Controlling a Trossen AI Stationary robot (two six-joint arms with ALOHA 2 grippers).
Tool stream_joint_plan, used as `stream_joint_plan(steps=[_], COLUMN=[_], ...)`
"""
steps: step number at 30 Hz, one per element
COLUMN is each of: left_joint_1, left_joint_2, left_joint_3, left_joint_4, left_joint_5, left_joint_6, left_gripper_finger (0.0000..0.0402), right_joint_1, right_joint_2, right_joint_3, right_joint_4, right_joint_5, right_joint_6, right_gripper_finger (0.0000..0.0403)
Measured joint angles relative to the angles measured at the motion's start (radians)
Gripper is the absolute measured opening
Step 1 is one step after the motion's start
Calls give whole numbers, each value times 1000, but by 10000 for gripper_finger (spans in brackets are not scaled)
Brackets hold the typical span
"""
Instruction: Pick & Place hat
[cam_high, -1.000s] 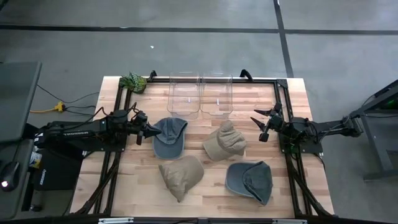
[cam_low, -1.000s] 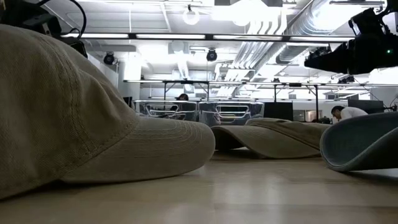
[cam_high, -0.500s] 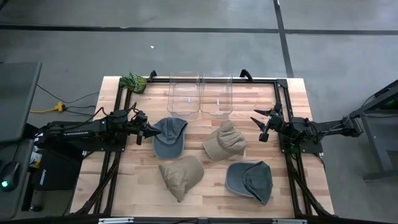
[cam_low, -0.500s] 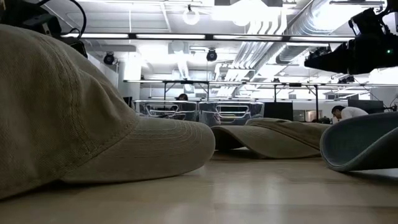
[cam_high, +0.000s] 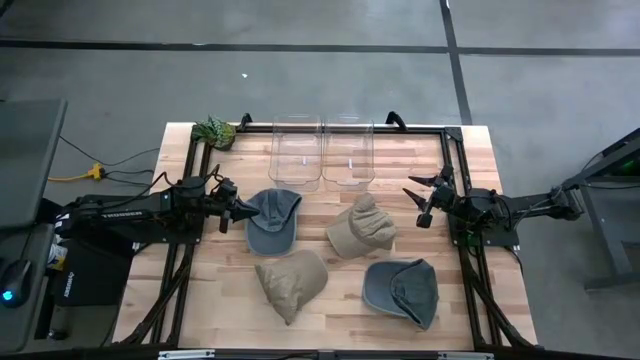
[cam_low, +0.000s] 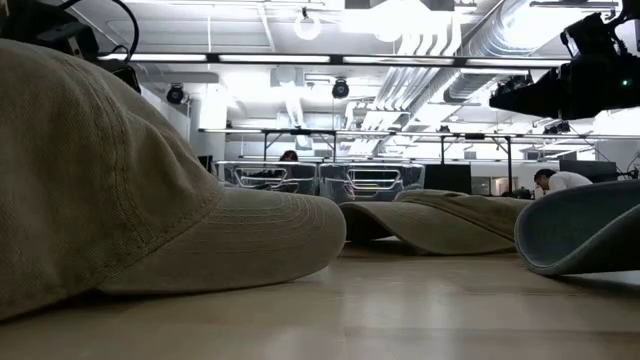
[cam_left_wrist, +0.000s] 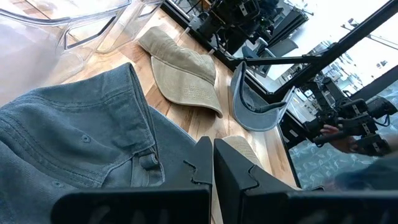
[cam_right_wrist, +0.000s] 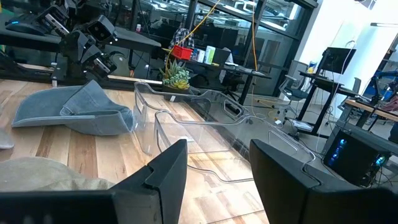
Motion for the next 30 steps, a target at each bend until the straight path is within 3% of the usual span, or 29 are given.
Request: stream_joint_plan(steps=[8,15,20,25,30], left_joint_1=[0,0,0,0,0], left_joint_2=[0,0,0,0,0], left_joint_3=[0,0,0,0,0], left_joint_4=[0,0,0,0,0], left_joint_5=[0,0,0,0,0], left_joint_6=[0,0,0,0,0], left_gripper_finger=[0,0,0,0,0], right_joint_1=[0,0,0,-1,-37], right_joint_2=[0,0,0,0,2], right_joint_3=[0,0,9,98,228], right_joint_4=[0,25,27,-92,-316], right_joint_5=[-5,-17,-127,-320,-336], right_joint_6=[62,398,568,554,558], right_gripper_finger=[169,169,169,169,169])
